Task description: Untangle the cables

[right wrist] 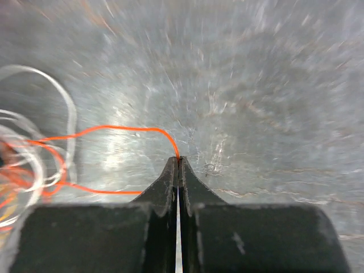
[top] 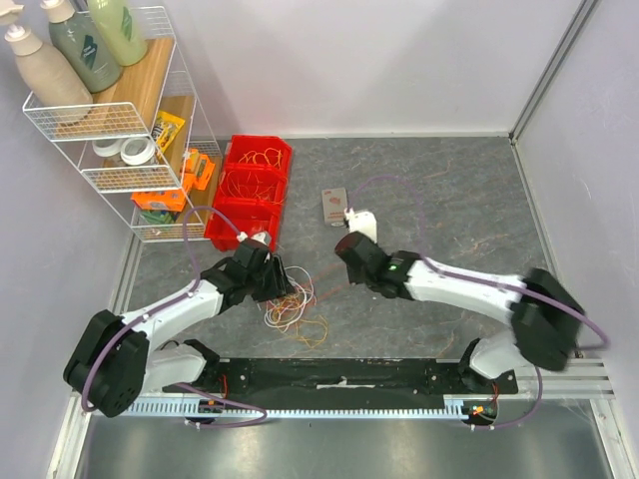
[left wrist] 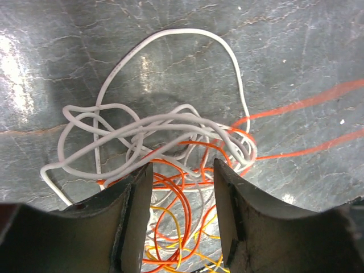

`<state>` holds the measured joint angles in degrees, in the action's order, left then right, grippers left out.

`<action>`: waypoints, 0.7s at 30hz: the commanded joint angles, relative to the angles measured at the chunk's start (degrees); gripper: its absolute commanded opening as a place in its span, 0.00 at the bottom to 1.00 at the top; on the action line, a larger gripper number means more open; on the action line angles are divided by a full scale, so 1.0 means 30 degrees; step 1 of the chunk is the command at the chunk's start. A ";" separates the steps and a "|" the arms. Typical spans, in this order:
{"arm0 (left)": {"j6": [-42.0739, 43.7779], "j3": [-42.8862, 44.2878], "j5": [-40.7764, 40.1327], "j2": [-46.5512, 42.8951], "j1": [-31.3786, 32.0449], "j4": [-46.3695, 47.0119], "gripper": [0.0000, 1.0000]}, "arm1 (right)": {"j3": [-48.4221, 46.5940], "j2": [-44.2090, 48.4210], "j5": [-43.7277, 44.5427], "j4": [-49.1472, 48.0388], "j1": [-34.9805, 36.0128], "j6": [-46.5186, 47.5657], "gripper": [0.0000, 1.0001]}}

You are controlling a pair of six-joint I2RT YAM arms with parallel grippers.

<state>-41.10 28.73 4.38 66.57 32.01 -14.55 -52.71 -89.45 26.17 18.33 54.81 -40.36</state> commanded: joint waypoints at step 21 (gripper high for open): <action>-0.0713 -0.0085 -0.3100 0.0518 -0.0006 -0.1567 0.45 | -1.0992 1.4757 0.7358 0.4496 -0.0017 0.8002 0.00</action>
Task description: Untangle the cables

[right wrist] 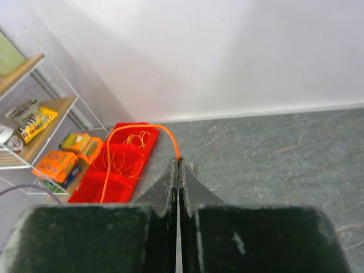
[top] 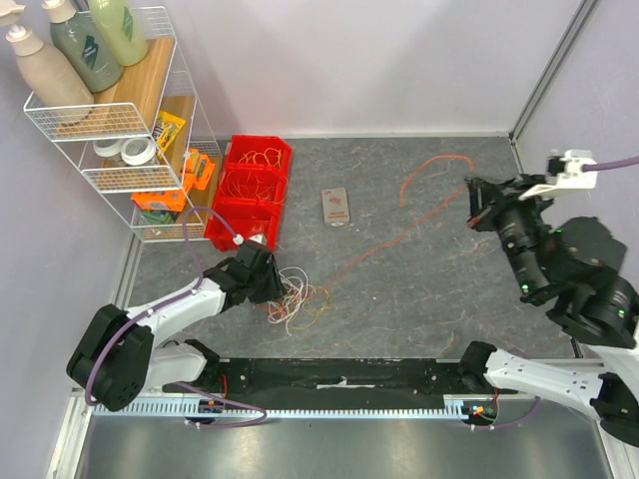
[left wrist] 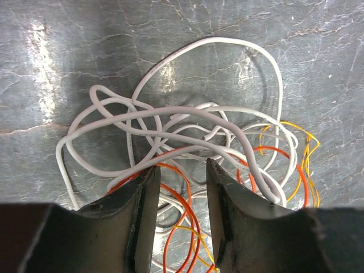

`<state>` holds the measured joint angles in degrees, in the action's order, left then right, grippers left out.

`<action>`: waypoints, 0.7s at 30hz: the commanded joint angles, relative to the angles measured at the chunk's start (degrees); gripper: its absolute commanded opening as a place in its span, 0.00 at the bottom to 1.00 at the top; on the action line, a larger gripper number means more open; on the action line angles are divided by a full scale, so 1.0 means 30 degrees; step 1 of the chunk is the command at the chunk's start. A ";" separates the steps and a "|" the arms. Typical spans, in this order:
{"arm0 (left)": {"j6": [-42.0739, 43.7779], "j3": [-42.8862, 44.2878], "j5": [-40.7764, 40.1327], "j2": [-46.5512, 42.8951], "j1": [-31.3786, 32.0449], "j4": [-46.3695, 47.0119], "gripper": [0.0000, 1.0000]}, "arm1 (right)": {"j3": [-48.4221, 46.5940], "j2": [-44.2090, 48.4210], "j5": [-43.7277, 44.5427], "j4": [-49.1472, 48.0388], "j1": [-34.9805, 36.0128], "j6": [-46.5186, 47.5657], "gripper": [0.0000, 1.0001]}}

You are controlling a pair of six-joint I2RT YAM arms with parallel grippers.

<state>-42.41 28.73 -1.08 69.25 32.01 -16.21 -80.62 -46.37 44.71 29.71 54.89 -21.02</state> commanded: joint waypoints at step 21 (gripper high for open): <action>0.0632 0.0384 -0.2569 -0.2020 -0.0006 -0.2010 0.46 | -0.5118 0.1189 0.3610 0.1579 -0.0046 0.4368 0.00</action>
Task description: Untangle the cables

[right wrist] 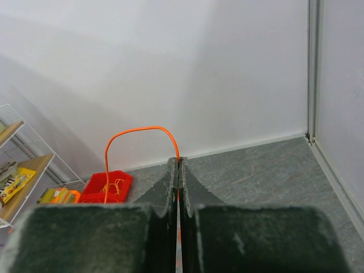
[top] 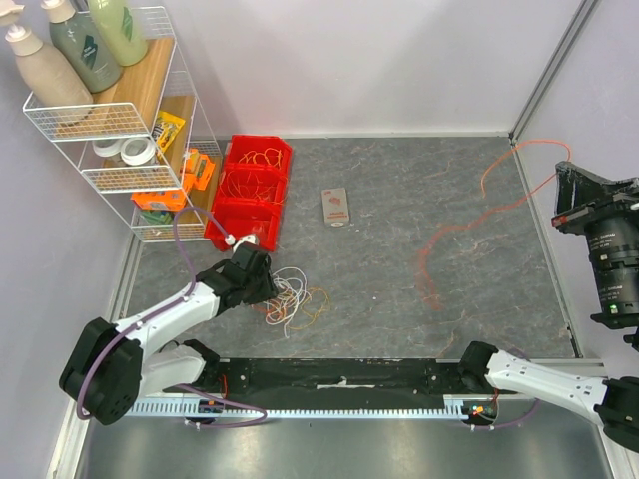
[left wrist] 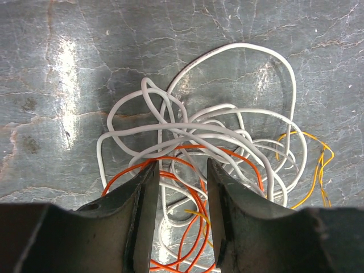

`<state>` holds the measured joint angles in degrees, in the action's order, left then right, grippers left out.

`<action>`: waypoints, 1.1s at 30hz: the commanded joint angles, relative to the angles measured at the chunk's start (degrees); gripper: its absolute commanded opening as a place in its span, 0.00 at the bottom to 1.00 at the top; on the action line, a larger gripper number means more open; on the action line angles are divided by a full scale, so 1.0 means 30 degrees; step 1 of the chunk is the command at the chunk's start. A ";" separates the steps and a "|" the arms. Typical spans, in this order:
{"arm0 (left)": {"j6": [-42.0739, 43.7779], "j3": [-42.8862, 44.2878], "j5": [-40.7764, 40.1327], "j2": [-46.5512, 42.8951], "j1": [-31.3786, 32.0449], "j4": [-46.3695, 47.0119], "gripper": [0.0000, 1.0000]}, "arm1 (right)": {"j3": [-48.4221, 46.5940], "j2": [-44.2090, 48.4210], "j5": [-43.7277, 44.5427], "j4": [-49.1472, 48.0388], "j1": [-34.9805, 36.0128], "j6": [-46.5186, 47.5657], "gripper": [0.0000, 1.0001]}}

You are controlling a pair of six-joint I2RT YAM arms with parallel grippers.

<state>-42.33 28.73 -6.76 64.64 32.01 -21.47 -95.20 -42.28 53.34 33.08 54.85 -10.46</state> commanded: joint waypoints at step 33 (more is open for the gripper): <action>0.3972 0.3780 1.1163 -0.3860 0.1279 0.4490 0.78 | 1.6964 -0.1989 -0.7614 -0.0392 -0.0499 -1.0048 0.00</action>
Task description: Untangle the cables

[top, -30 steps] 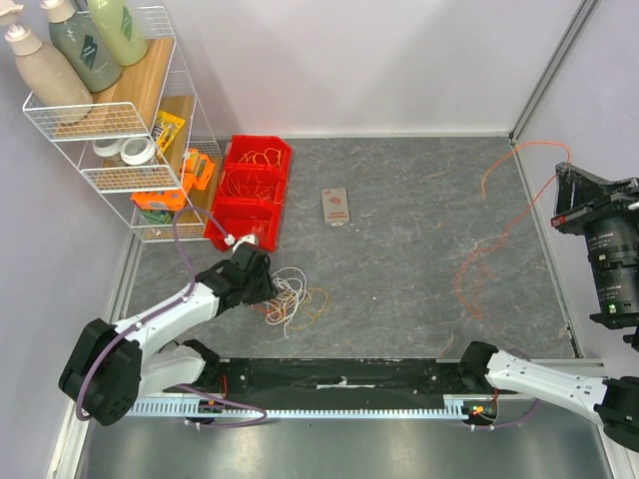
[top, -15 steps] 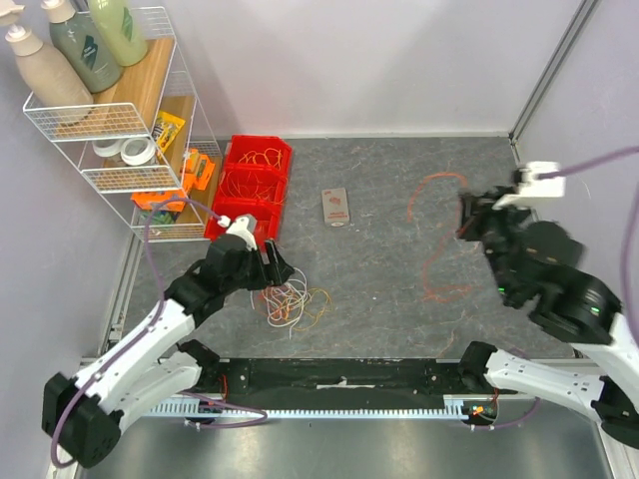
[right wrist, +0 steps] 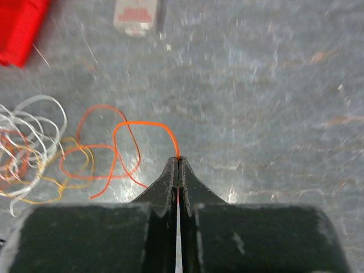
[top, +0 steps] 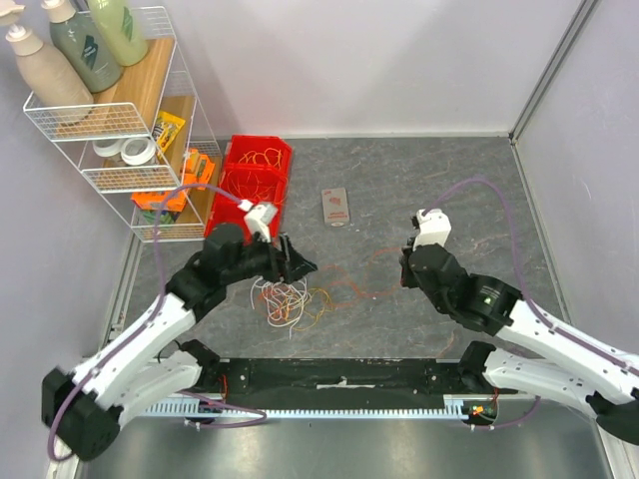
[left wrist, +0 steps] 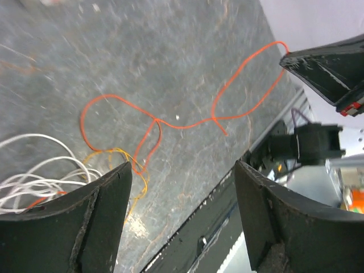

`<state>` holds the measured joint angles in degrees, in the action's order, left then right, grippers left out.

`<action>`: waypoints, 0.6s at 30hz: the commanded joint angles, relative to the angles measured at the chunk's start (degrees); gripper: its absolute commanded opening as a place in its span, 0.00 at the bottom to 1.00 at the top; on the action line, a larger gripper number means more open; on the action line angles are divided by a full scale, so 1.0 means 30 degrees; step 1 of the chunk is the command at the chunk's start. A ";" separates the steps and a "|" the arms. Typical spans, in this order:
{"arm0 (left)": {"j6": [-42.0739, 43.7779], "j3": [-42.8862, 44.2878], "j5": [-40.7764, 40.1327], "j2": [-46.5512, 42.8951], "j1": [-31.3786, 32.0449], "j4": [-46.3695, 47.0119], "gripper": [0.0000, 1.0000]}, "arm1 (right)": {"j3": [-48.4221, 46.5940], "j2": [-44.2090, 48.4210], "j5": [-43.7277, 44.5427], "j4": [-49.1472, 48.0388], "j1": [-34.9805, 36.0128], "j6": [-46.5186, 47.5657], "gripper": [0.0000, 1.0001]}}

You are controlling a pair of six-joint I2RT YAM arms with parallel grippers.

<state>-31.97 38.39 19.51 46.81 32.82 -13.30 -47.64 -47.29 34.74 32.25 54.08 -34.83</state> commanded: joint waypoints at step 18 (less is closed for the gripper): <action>-0.0067 0.1734 0.1965 0.5872 0.3533 0.3438 0.77 | -0.0853 0.1321 0.1547 0.1998 -0.0509 -0.1015 0.00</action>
<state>-32.03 41.36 24.32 63.53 43.00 -5.61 -52.66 -41.30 39.11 38.96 52.64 -37.04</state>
